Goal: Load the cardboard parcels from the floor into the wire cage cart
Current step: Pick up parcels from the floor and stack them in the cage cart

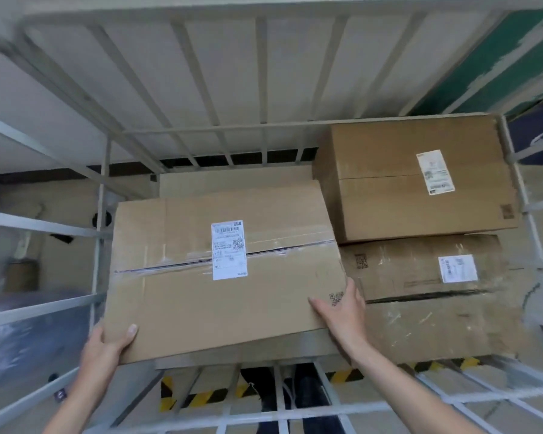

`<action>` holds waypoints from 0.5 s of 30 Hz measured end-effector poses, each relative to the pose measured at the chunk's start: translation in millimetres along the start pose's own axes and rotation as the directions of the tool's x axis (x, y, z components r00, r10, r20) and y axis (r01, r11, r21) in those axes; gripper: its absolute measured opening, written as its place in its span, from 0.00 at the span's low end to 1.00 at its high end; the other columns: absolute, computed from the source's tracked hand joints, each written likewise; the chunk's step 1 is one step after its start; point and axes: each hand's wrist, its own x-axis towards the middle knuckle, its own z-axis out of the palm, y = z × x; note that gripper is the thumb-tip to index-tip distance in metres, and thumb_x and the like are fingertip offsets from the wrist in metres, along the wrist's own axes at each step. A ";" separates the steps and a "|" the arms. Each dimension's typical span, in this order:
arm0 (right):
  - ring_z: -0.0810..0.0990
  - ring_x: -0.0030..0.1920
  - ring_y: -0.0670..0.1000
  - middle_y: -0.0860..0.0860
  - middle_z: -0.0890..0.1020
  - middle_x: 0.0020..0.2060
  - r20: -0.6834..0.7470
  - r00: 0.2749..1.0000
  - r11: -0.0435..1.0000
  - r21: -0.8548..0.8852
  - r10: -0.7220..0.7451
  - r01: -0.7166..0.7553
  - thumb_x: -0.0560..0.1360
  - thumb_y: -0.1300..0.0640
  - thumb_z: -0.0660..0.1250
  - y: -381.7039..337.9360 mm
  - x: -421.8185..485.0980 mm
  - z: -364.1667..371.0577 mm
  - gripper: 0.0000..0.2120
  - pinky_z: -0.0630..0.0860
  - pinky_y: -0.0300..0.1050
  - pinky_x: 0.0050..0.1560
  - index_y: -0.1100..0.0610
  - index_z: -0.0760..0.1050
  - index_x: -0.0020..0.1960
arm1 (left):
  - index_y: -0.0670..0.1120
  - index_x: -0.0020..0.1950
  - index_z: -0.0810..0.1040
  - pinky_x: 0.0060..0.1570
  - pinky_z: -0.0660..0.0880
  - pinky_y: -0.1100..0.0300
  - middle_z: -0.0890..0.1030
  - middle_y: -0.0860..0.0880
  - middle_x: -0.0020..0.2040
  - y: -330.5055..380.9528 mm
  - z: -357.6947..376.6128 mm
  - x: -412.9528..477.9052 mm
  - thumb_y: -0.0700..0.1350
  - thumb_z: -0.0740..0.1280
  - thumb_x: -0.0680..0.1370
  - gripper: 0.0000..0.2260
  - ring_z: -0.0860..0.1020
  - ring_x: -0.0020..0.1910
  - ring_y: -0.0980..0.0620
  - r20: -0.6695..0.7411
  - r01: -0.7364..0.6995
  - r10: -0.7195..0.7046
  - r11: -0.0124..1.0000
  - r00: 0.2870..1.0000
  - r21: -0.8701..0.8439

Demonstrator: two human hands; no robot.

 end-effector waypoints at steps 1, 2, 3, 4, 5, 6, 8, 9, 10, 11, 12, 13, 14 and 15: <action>0.63 0.74 0.59 0.57 0.69 0.73 -0.017 1.000 1.000 -0.013 -0.003 0.003 0.69 0.43 0.78 3.3 16.3 10.8 0.48 0.64 0.58 0.73 0.60 0.58 0.78 | 0.46 0.66 0.76 0.59 0.74 0.47 0.82 0.44 0.61 -4.4 9.5 19.6 0.46 0.75 0.75 0.21 0.79 0.57 0.45 0.013 -0.016 0.016 1.000 1.000 -0.003; 0.63 0.73 0.59 0.58 0.69 0.72 -0.041 0.999 1.000 -0.030 -0.009 0.007 0.69 0.44 0.77 7.1 31.3 21.8 0.47 0.63 0.56 0.72 0.60 0.58 0.78 | 0.45 0.68 0.74 0.60 0.73 0.47 0.81 0.44 0.62 -8.8 19.8 37.4 0.45 0.74 0.76 0.22 0.79 0.58 0.44 0.033 -0.032 0.032 0.999 0.999 -0.007; 0.62 0.73 0.59 0.58 0.69 0.72 -0.066 0.998 0.999 -0.048 -0.017 0.014 0.69 0.44 0.77 10.9 45.2 33.0 0.47 0.63 0.56 0.72 0.60 0.57 0.78 | 0.45 0.69 0.73 0.61 0.73 0.47 0.80 0.44 0.62 -12.6 30.4 54.4 0.45 0.73 0.76 0.23 0.79 0.60 0.44 0.049 -0.051 0.051 0.999 0.997 -0.010; 0.62 0.73 0.59 0.58 0.68 0.73 -0.084 0.996 0.997 -0.068 -0.027 0.022 0.70 0.44 0.76 15.3 58.0 44.1 0.46 0.62 0.57 0.72 0.61 0.56 0.78 | 0.45 0.70 0.72 0.62 0.73 0.45 0.80 0.44 0.63 -16.1 40.9 69.7 0.44 0.73 0.77 0.23 0.78 0.61 0.43 0.057 -0.066 0.066 0.998 0.996 -0.010; 0.60 0.74 0.60 0.59 0.67 0.73 -0.095 0.995 0.995 -0.091 -0.037 0.028 0.71 0.44 0.75 20.5 69.5 55.0 0.46 0.61 0.58 0.73 0.61 0.55 0.79 | 0.45 0.71 0.71 0.62 0.73 0.44 0.79 0.44 0.64 -19.0 51.6 83.7 0.44 0.72 0.77 0.23 0.78 0.61 0.43 0.058 -0.075 0.075 0.997 0.995 -0.004; 0.59 0.74 0.60 0.59 0.65 0.75 -0.105 0.993 0.992 -0.118 -0.050 0.037 0.72 0.45 0.74 26.6 79.8 65.5 0.46 0.60 0.59 0.73 0.61 0.54 0.79 | 0.45 0.72 0.70 0.63 0.73 0.44 0.78 0.43 0.65 -21.7 61.9 97.8 0.44 0.72 0.77 0.24 0.77 0.62 0.43 0.058 -0.086 0.085 0.996 0.995 0.014; 0.57 0.76 0.61 0.60 0.62 0.76 -0.111 0.991 0.979 -0.197 -0.080 0.057 0.75 0.46 0.71 41.9 95.2 85.5 0.43 0.58 0.59 0.75 0.61 0.54 0.80 | 0.44 0.74 0.68 0.66 0.71 0.44 0.76 0.42 0.68 -26.5 81.0 124.0 0.44 0.72 0.78 0.26 0.75 0.65 0.42 0.070 -0.106 0.100 0.990 0.992 0.088; 0.56 0.76 0.61 0.62 0.61 0.76 -0.099 0.991 0.969 -0.240 -0.091 0.065 0.76 0.46 0.70 50.6 100.2 94.8 0.41 0.58 0.58 0.75 0.61 0.55 0.80 | 0.44 0.75 0.66 0.68 0.69 0.43 0.75 0.41 0.70 -28.3 89.4 134.4 0.44 0.73 0.77 0.29 0.74 0.67 0.41 0.089 -0.100 0.090 0.989 0.992 0.110; 0.54 0.77 0.61 0.63 0.58 0.77 -0.068 0.993 0.959 -0.273 -0.101 0.078 0.77 0.47 0.69 59.2 103.6 104.3 0.38 0.56 0.57 0.76 0.60 0.56 0.79 | 0.43 0.77 0.64 0.70 0.67 0.42 0.74 0.41 0.72 -30.4 98.0 142.4 0.45 0.75 0.74 0.34 0.73 0.69 0.40 0.121 -0.089 0.076 0.990 0.990 0.113; 0.51 0.78 0.61 0.64 0.55 0.78 -0.017 0.993 0.950 -0.294 -0.113 0.103 0.78 0.48 0.68 67.4 105.1 113.9 0.37 0.54 0.56 0.77 0.60 0.56 0.80 | 0.44 0.78 0.63 0.71 0.66 0.41 0.72 0.42 0.73 -33.6 106.6 146.8 0.48 0.75 0.72 0.38 0.72 0.70 0.41 0.163 -0.087 0.066 0.988 0.984 0.125; 0.47 0.79 0.61 0.63 0.51 0.79 0.045 0.990 0.942 -0.304 -0.132 0.140 0.79 0.49 0.68 74.9 105.1 123.9 0.37 0.51 0.55 0.78 0.59 0.55 0.80 | 0.45 0.79 0.61 0.72 0.65 0.41 0.71 0.43 0.74 -38.0 115.7 148.4 0.49 0.76 0.72 0.40 0.70 0.72 0.42 0.210 -0.110 0.076 0.982 0.975 0.156; 0.43 0.80 0.59 0.61 0.48 0.80 0.107 0.981 0.932 -0.311 -0.159 0.185 0.79 0.49 0.67 81.4 104.8 134.1 0.38 0.47 0.53 0.78 0.57 0.52 0.81 | 0.47 0.80 0.58 0.73 0.63 0.40 0.67 0.44 0.77 -43.6 125.6 148.2 0.49 0.77 0.73 0.42 0.66 0.75 0.43 0.252 -0.152 0.094 0.964 0.963 0.219; 0.39 0.80 0.58 0.59 0.44 0.81 0.169 0.968 0.915 -0.331 -0.183 0.231 0.80 0.49 0.67 87.1 104.5 144.2 0.39 0.43 0.53 0.78 0.54 0.49 0.82 | 0.50 0.82 0.54 0.75 0.60 0.39 0.60 0.44 0.80 -51.3 135.1 147.0 0.50 0.76 0.74 0.43 0.60 0.78 0.43 0.278 -0.201 0.114 0.930 0.954 0.307; 0.36 0.80 0.58 0.58 0.39 0.81 0.233 0.953 0.883 -0.381 -0.193 0.272 0.80 0.48 0.67 92.2 104.6 153.5 0.41 0.41 0.55 0.78 0.50 0.45 0.83 | 0.54 0.82 0.49 0.75 0.56 0.38 0.52 0.44 0.82 -58.6 144.3 143.9 0.52 0.74 0.75 0.44 0.52 0.80 0.43 0.281 -0.246 0.135 0.878 0.950 0.412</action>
